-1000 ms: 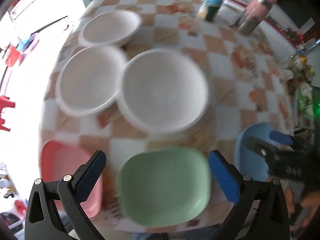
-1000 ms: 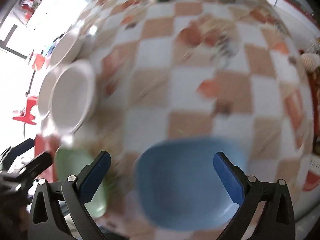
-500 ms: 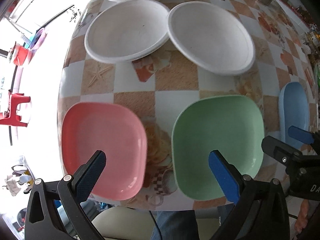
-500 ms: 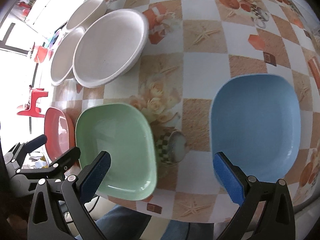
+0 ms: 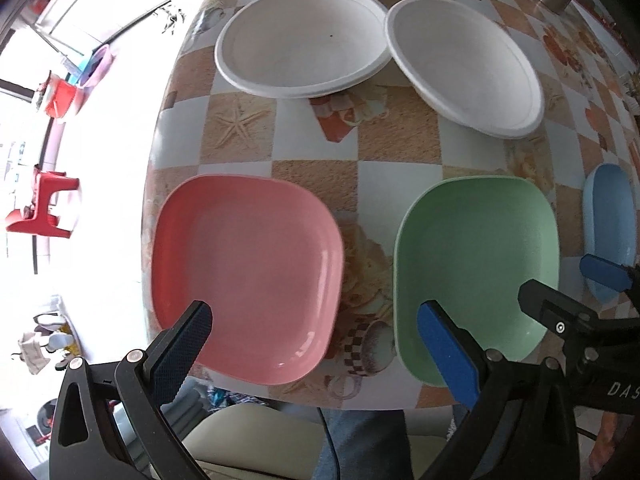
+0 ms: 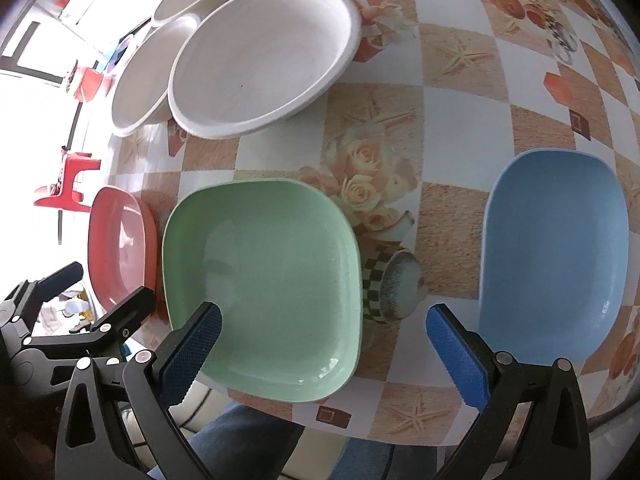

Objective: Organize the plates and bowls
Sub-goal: 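Move both tools over the colored plates on the table, then lower the right gripper onto the rim of the green plate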

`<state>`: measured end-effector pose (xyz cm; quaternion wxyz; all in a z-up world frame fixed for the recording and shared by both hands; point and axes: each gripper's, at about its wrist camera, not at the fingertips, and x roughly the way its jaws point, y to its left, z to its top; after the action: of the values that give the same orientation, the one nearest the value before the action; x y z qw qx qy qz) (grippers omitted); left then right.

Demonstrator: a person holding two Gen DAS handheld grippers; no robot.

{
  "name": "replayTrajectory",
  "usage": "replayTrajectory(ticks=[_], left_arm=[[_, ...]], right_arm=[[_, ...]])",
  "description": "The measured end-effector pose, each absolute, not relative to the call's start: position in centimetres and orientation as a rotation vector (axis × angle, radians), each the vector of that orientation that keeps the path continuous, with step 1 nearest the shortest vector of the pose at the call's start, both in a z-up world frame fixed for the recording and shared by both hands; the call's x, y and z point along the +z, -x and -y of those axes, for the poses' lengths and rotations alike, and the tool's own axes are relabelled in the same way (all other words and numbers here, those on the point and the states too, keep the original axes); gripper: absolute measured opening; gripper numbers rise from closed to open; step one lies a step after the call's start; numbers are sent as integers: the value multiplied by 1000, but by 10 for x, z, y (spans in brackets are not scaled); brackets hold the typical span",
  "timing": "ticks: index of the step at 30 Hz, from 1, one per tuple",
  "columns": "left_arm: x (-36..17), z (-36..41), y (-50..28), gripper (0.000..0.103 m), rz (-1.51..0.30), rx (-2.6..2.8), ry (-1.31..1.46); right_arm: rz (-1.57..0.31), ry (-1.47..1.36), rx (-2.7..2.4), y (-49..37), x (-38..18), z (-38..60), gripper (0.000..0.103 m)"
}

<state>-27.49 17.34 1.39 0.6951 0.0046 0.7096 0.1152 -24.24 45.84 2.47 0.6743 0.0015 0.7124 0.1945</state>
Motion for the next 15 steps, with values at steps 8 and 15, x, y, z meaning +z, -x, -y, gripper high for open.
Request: replayTrajectory(ticks=[8, 15], left_arm=[[9, -181, 271, 103, -1594, 289, -16], [6, -175, 277, 103, -1598, 283, -50]], right_arm=[[-1621, -11, 443, 243, 6, -472, 103], [-1641, -31, 461, 238, -5, -474, 103]])
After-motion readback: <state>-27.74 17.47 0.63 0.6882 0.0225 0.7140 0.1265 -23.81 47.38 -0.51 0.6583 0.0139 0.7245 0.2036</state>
